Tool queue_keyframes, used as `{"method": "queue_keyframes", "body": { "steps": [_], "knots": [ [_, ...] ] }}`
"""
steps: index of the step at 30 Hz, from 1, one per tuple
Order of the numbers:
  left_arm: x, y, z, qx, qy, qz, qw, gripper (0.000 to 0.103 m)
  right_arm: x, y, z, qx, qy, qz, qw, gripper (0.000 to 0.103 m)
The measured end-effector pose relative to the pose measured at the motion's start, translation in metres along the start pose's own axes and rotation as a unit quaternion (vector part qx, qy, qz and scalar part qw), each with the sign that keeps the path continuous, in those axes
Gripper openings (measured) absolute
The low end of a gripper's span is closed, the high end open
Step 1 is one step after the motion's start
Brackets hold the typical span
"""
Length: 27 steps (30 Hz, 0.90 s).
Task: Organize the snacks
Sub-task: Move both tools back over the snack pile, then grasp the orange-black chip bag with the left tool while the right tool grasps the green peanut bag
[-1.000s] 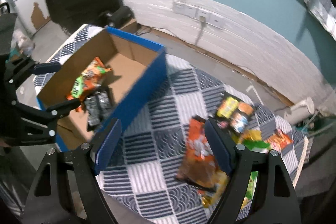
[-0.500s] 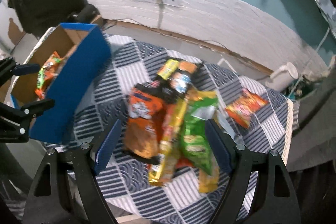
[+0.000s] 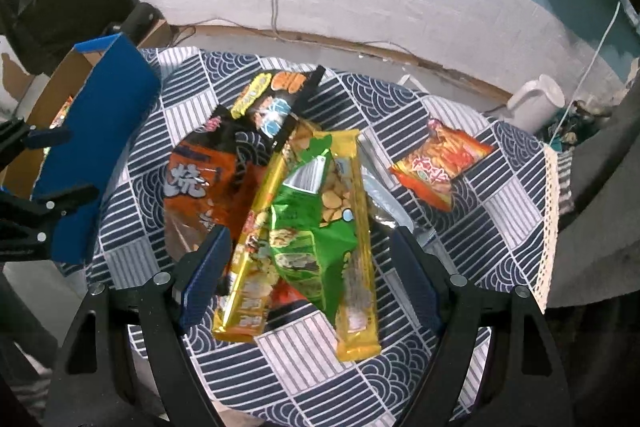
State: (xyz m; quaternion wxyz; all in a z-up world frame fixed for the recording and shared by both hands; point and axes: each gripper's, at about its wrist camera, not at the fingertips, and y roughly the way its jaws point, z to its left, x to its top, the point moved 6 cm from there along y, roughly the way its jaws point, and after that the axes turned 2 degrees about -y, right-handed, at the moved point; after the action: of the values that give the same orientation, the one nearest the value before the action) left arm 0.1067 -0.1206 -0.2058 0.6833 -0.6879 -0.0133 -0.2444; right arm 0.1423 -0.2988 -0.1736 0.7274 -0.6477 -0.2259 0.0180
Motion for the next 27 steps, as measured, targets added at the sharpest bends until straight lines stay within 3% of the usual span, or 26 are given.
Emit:
{"method": "queue_keyframes", "body": {
  "steps": [12, 20, 24, 27],
  "knots": [
    [0.007, 0.026, -0.023, -0.019, -0.004, 0.026, 0.9995, 0.081, -0.005, 0.038, 0.008, 0.007, -0.029, 0.025, 0.999, 0.082],
    [0.017, 0.05, -0.029, -0.086, -0.069, 0.065, 0.9918, 0.082, -0.006, 0.057, 0.009, 0.008, -0.039, 0.039, 0.998, 0.081],
    [0.023, 0.06, -0.031, -0.091, -0.098, 0.071, 0.9885, 0.083, -0.009, 0.062, 0.006, 0.008, -0.042, 0.044, 0.998, 0.067],
    [0.025, 0.073, -0.036, -0.086, -0.093, 0.083, 0.9884, 0.083, -0.011, 0.061, 0.002, 0.013, -0.035, 0.041, 0.998, 0.065]
  ]
}}
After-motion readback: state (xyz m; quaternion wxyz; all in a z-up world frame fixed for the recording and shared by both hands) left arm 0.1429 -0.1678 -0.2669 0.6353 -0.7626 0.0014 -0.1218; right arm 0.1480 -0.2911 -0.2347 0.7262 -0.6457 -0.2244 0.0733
